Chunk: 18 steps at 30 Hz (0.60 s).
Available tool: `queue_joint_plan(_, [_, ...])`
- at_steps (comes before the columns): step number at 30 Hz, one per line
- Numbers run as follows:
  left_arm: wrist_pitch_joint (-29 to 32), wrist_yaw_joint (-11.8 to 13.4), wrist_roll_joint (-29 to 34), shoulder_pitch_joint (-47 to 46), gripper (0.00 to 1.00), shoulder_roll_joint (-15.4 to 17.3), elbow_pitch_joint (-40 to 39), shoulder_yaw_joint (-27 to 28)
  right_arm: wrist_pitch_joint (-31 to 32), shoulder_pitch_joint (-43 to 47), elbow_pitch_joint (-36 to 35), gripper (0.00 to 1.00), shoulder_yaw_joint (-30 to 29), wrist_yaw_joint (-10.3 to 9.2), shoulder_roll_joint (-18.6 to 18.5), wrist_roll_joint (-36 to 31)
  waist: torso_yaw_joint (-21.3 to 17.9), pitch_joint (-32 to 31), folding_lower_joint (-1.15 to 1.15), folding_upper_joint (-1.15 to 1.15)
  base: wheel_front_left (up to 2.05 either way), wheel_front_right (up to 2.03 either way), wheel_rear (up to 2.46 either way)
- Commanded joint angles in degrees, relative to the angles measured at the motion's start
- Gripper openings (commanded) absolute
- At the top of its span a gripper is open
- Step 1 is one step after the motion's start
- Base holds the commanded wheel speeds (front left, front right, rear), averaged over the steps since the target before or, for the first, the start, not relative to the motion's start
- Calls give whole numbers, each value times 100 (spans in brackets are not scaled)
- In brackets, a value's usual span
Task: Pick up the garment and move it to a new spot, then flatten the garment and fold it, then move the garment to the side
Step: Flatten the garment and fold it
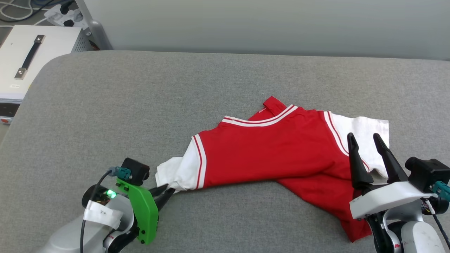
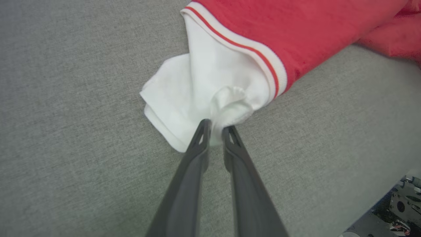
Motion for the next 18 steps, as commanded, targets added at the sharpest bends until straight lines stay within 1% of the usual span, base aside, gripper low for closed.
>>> queue_joint_plan(1, [-78, 46, 125, 72, 100, -47, 118, -27, 22, 86, 13, 100, -5, -4, -5, -35, 21, -28, 0, 0, 0, 0, 0])
queue_joint_plan(6, [-449, 154, 197, 120, 100, -116, 353, 51, 52, 175, 32, 100, -38, -4, -5, -17, 78, -147, 0, 0, 0, 0, 0])
queue_joint_plan(10, [-839, 351, 56, 199, 100, -57, 250, 323, 88, 238, 11, 100, -98, -4, -5, -20, 134, -256, 0, 0, 0, 0, 0])
queue_joint_plan(15, [-1225, 775, -174, 376, 100, 75, -207, 851, 120, 305, -85, 100, -202, -4, -5, -47, 212, -339, 0, 0, 0, 0, 0])
queue_joint_plan(18, [-1338, 1119, -284, 612, 100, 79, -590, 1335, 138, 352, -149, 100, -255, -4, -5, -45, 245, -357, 0, 0, 0, 0, 0])
